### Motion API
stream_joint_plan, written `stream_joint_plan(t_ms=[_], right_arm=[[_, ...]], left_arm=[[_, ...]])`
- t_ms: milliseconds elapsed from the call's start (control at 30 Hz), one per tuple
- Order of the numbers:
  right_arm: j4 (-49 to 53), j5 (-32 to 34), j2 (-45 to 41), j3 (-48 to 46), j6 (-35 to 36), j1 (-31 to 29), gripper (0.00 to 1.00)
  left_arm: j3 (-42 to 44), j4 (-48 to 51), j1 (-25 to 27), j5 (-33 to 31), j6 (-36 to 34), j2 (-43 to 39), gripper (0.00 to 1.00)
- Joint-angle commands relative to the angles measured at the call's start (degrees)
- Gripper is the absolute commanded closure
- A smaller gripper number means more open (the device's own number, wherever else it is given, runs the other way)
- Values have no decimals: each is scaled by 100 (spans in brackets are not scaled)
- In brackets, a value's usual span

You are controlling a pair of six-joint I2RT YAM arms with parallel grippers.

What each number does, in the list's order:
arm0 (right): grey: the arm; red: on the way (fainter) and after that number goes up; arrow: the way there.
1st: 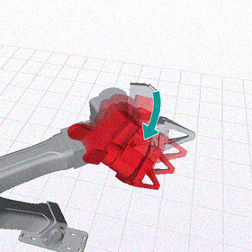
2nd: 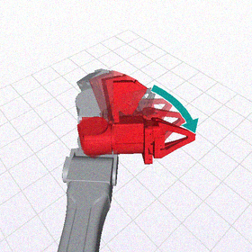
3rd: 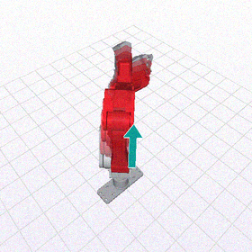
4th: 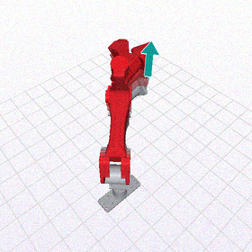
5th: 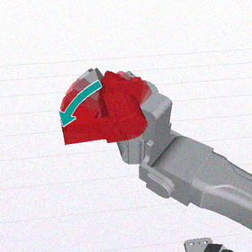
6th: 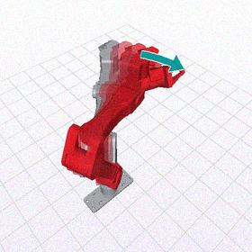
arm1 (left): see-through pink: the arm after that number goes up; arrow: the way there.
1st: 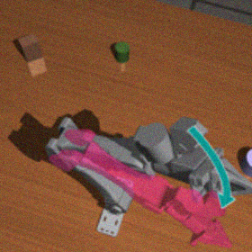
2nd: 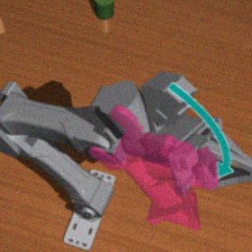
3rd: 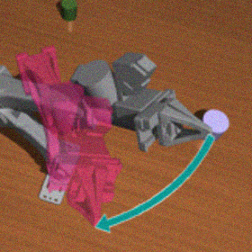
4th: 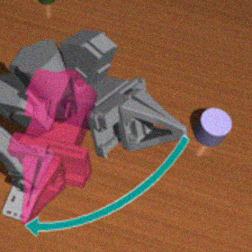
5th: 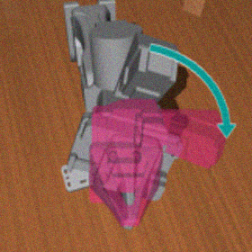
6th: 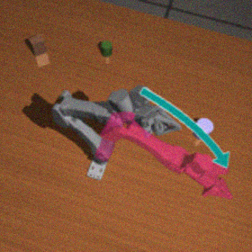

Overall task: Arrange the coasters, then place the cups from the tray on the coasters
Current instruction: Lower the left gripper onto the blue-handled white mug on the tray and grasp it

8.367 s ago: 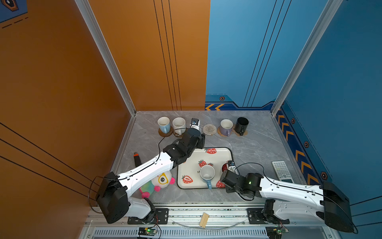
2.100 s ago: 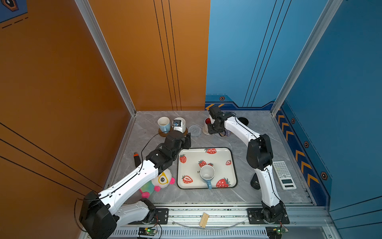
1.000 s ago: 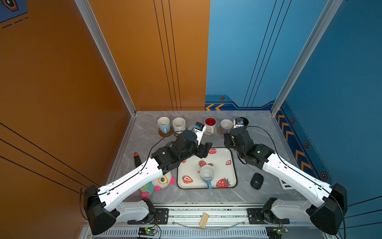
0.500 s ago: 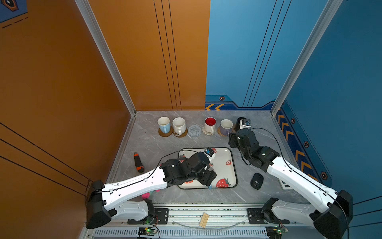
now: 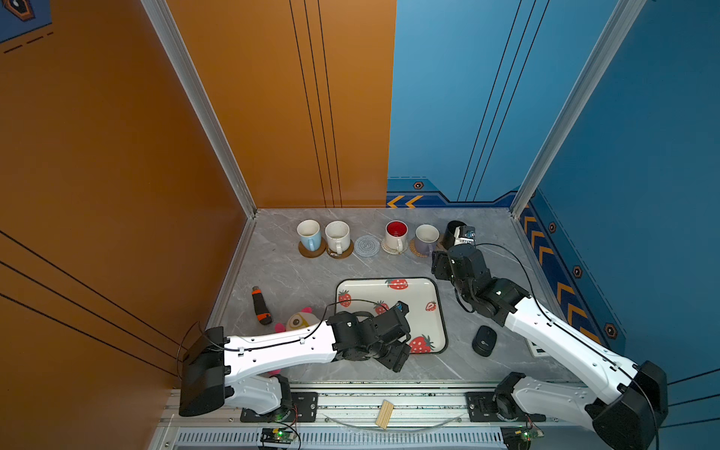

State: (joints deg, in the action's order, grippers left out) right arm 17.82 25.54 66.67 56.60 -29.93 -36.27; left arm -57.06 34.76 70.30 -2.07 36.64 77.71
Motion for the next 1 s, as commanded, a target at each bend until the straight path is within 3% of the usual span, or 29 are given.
stream_joint_plan(t_ms=[0,500,967], right_arm=[[-134,-58,-41,-51,-78,54,33],[-209,-207,148,2,-90,95,33],[-236,-303,223,-32,-100,150,33]], left_arm=[[109,142,69,6,245,107,21],[243,145,-128,-512,672,212,19],[299,-193,-271,-523,809,406,19]])
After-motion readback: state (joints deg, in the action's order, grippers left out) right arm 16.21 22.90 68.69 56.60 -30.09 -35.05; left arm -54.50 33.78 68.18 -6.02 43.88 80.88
